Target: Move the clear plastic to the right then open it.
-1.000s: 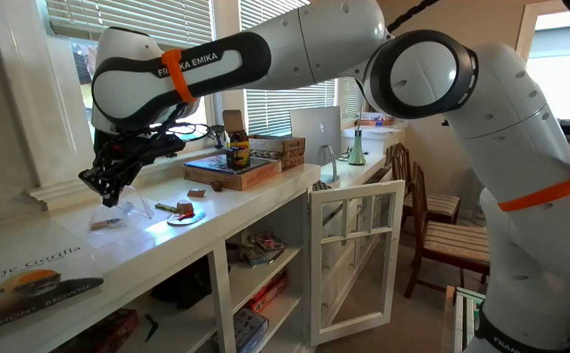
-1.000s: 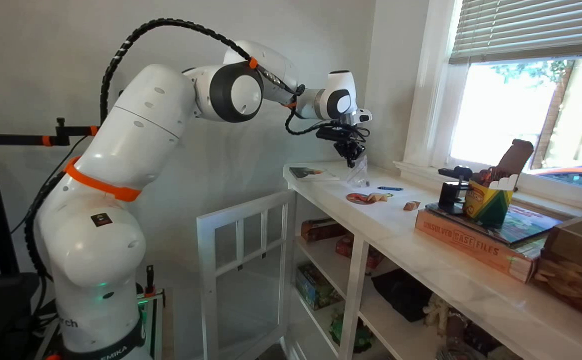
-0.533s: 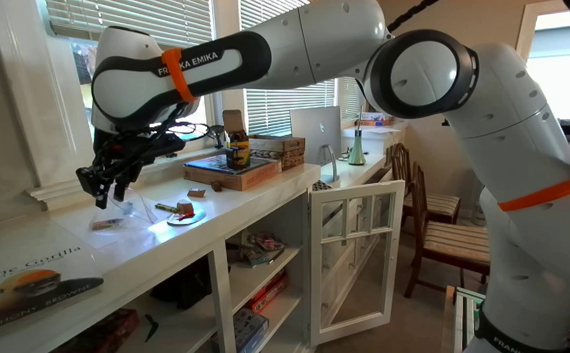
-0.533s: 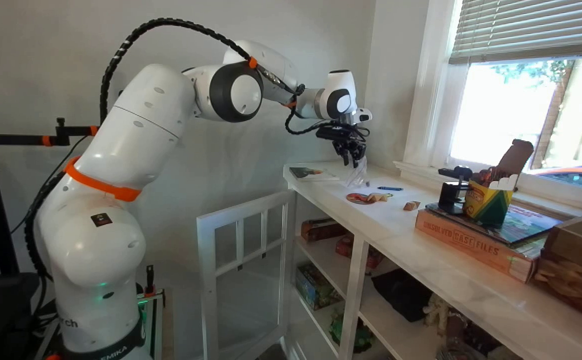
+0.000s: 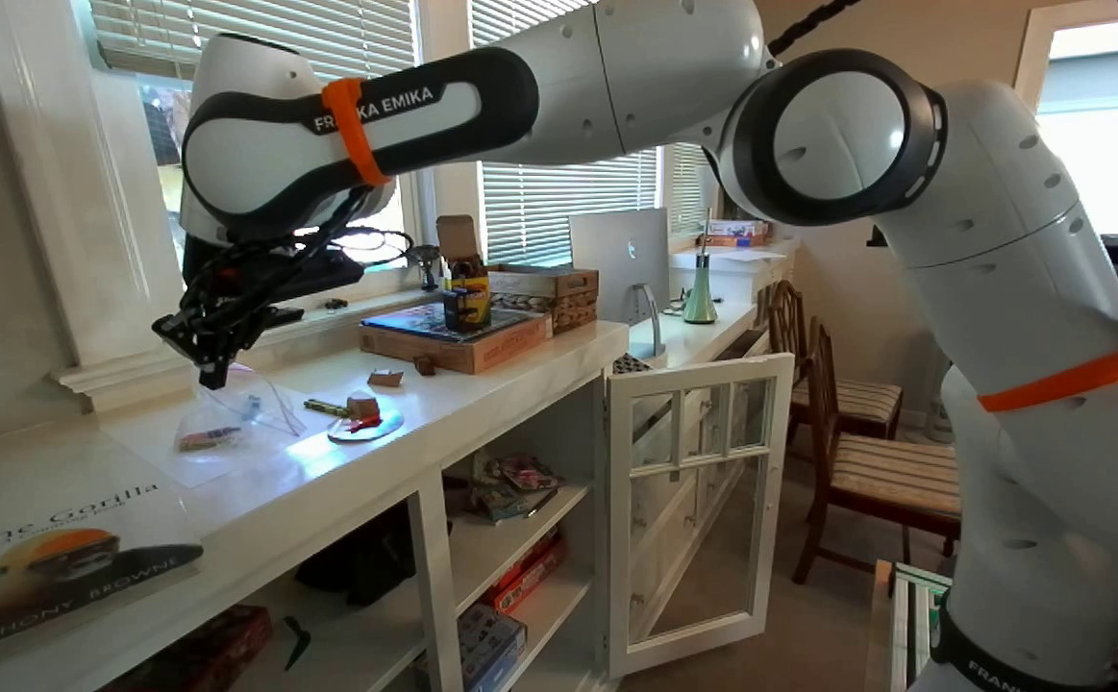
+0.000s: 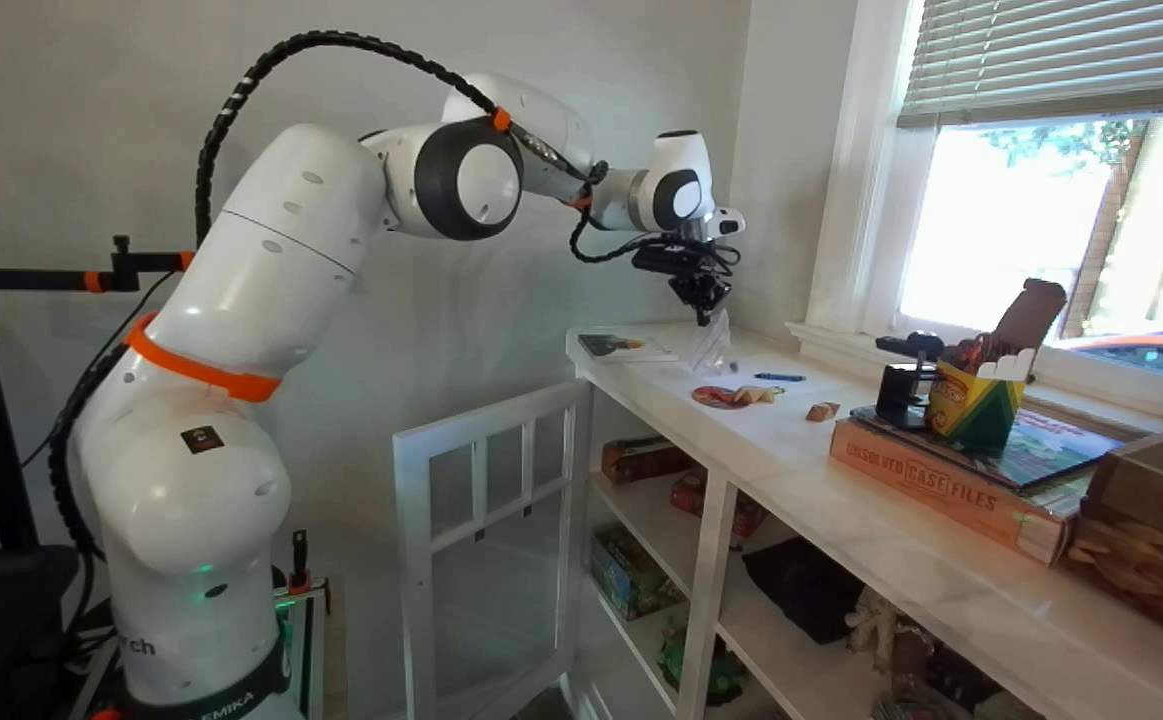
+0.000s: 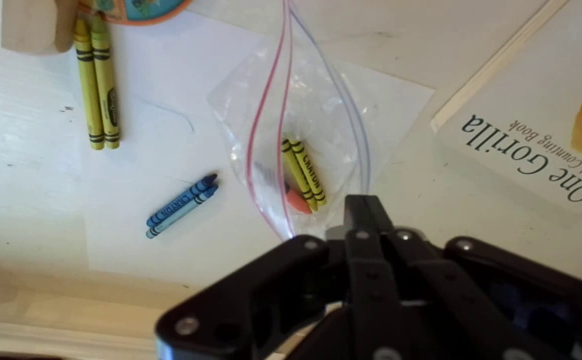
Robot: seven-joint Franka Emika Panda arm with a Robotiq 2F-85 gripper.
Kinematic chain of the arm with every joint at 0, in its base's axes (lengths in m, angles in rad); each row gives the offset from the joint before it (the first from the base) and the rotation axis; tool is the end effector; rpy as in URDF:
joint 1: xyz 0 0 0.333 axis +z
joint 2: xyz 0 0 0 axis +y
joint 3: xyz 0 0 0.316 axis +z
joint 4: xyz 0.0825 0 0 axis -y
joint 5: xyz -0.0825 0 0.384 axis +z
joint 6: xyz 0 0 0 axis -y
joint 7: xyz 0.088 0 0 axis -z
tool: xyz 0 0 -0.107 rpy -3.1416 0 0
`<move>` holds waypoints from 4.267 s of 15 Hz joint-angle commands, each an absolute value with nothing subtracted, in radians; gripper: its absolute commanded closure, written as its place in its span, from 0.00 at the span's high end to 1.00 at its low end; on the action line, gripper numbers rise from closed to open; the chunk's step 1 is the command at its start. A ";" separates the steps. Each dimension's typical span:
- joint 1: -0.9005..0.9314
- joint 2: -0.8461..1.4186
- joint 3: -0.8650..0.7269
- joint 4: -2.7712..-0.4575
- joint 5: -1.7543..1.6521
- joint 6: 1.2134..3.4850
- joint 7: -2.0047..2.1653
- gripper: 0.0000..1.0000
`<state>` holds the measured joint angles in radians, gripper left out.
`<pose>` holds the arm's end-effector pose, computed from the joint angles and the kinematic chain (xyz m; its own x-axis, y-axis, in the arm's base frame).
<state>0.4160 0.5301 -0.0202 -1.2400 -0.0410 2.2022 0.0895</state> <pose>0.6896 0.2908 0.5085 0.8577 0.2951 0.4209 0.3197 -0.9474 0.0128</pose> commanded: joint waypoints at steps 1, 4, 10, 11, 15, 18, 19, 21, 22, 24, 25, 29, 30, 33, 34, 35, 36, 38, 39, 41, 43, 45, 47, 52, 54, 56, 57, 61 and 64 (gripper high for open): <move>0.408 0.489 -0.011 -1.285 -0.026 2.210 0.072 0.00; 0.411 0.479 -0.012 -1.288 -0.030 2.205 0.072 0.00; 0.411 0.477 -0.013 -1.288 -0.032 2.204 0.071 0.11; 0.411 0.474 -0.013 -1.289 -0.032 2.205 0.069 0.06; 0.410 0.467 -0.010 -1.291 -0.028 2.199 0.058 0.00; 0.411 0.455 -0.012 -1.301 -0.031 2.184 0.056 0.00; 0.410 0.449 -0.012 -1.306 -0.031 2.176 0.053 0.00; 0.410 0.435 -0.012 -1.321 -0.030 2.153 0.053 0.00; 0.408 0.427 -0.009 -1.330 -0.024 2.141 0.048 0.00; 0.406 0.413 -0.009 -1.343 -0.021 2.110 0.045 0.00; 0.405 0.405 -0.009 -1.351 -0.019 2.103 0.042 0.00; 0.407 0.378 -0.016 -1.384 -0.035 2.086 0.026 0.00; 0.407 0.376 -0.016 -1.392 -0.036 2.096 0.018 0.00; 0.408 0.373 -0.017 -1.415 -0.046 2.124 -0.014 0.00; 0.409 0.374 -0.016 -1.422 -0.047 2.129 -0.029 0.00; 0.410 0.375 -0.017 -1.430 -0.050 2.136 -0.038 0.00; 0.411 0.376 -0.018 -1.438 -0.050 2.147 -0.046 0.00; 0.412 0.378 -0.019 -1.454 -0.053 2.190 -0.060 0.00; 0.412 0.381 -0.022 -1.464 -0.057 2.223 -0.063 0.00; 0.354 0.384 0.051 -1.474 -0.100 2.273 -0.044 0.00; 0.336 0.387 0.069 -1.490 -0.121 2.312 -0.042 0.00; 0.321 0.391 0.084 -1.499 -0.130 2.343 -0.041 0.00; 0.312 0.391 0.092 -1.510 -0.139 2.368 -0.038 0.00; 0.298 0.393 0.107 -1.527 -0.144 2.412 -0.039 0.00; 0.295 0.391 0.110 -1.533 -0.143 2.420 -0.036 0.26; 0.294 0.389 0.113 -1.537 -0.142 2.425 -0.035 0.32; 0.294 0.389 0.113 -1.538 -0.143 2.428 -0.035 0.40; 0.291 0.387 0.116 -1.541 -0.142 2.432 -0.036 0.69; 0.290 0.386 0.117 -1.542 -0.141 2.432 -0.036 0.93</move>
<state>0.3087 0.4049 0.0983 -1.5037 -0.1316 2.4078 -0.0459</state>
